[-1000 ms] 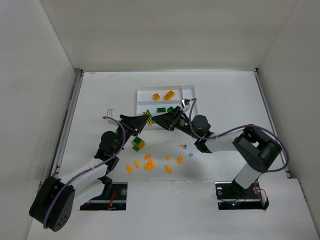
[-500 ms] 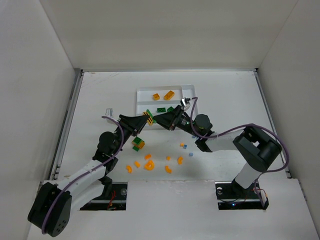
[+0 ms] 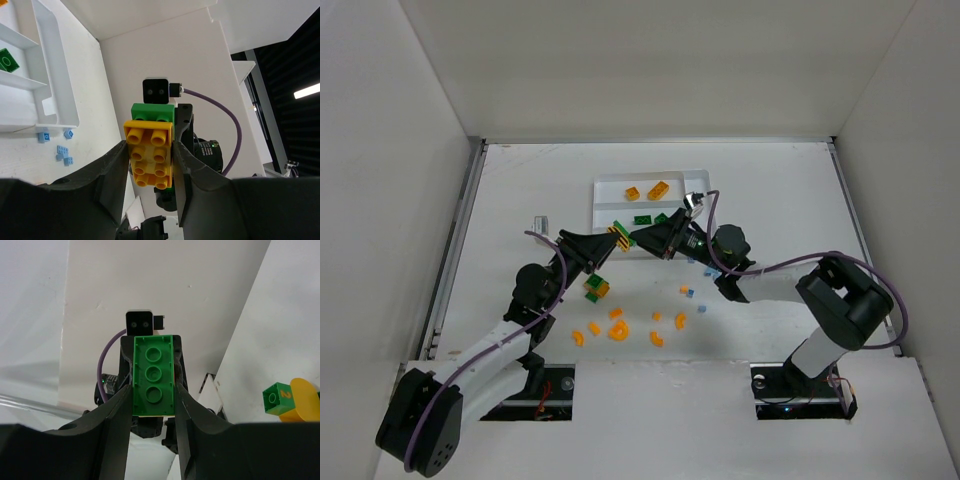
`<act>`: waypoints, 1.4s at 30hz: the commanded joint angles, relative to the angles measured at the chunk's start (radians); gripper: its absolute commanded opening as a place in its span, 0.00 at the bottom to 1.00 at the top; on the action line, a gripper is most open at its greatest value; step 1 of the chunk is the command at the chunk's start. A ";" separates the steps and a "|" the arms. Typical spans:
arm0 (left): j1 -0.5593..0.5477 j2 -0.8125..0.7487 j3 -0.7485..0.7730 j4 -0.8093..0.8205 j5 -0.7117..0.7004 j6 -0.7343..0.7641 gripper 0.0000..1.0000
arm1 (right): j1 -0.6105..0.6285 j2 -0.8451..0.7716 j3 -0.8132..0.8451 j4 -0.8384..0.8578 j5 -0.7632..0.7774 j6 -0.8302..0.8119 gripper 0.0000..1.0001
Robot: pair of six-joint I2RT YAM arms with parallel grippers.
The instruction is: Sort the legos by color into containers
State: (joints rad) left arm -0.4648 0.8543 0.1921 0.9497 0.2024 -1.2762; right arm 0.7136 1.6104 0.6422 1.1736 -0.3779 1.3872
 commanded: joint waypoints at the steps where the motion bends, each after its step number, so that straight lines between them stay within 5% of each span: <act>1: 0.025 -0.029 0.027 0.027 -0.049 0.044 0.02 | -0.052 -0.059 0.017 0.067 0.060 0.010 0.37; 19: 0.048 -0.063 0.006 0.024 0.075 0.038 0.00 | -0.121 -0.144 0.073 -0.110 -0.024 -0.034 0.38; 29: 0.055 -0.047 0.024 0.021 0.080 -0.005 0.02 | -0.041 -0.210 0.076 -0.341 0.013 -0.276 0.75; 42: 0.024 -0.067 0.017 0.021 0.063 -0.025 0.02 | 0.036 -0.168 0.116 -0.338 0.007 -0.287 0.68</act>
State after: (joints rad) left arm -0.4328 0.8127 0.1963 0.9154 0.2615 -1.2922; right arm 0.7319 1.4269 0.7136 0.8001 -0.3809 1.1175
